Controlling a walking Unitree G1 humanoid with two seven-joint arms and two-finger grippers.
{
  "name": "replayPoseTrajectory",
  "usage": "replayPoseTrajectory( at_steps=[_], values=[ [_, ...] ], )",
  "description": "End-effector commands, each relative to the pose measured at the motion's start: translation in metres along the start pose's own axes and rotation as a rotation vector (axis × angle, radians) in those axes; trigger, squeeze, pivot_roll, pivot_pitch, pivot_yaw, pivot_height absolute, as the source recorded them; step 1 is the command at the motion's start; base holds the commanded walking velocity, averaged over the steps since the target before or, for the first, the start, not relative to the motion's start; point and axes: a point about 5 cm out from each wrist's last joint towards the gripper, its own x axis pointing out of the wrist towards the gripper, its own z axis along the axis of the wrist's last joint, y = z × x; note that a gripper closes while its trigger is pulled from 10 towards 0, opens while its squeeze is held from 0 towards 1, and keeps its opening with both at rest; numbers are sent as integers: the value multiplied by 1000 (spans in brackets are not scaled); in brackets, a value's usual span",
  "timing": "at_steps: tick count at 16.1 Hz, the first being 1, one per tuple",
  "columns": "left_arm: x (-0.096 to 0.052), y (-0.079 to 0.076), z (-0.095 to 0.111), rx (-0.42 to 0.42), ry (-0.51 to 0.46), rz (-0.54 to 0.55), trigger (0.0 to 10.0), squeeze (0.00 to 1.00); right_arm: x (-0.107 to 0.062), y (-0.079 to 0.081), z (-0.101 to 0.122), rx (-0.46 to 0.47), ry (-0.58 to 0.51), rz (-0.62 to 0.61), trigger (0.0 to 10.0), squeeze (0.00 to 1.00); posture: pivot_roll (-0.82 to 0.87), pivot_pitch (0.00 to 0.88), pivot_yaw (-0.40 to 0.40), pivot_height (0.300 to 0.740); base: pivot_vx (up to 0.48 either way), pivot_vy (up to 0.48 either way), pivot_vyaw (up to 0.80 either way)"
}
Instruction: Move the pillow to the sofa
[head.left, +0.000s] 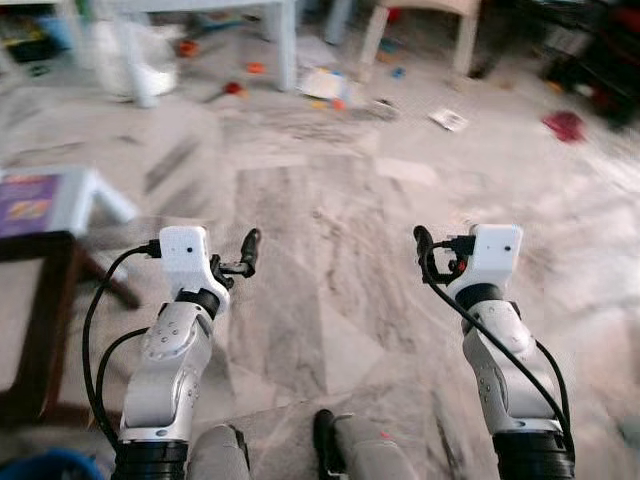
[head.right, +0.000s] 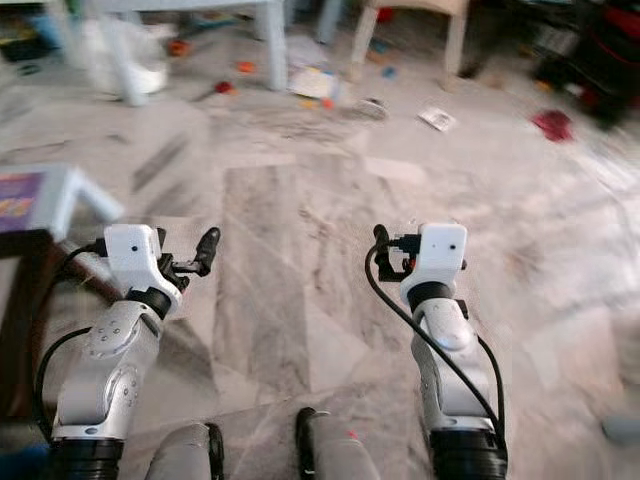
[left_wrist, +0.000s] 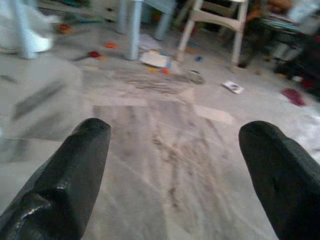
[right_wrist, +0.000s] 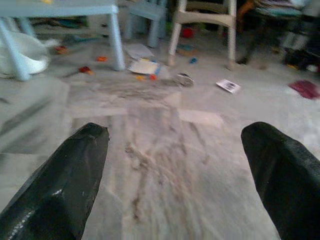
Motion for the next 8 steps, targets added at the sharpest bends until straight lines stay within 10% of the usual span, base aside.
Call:
replayPoseTrajectory(
  at_steps=[1,8],
  values=[
    [-3,-1,0,-3,9,-11,10000,0,-4,-5,-4,-7,24,-20,10000,0,-26,243,-65,740,0,0,-800],
    [0,-7,3,-6,7,-50,10000,0,-5,-8,-6,-4,36,-40,10000,0,-26,251,-67,740,159,0,-800]
  ],
)
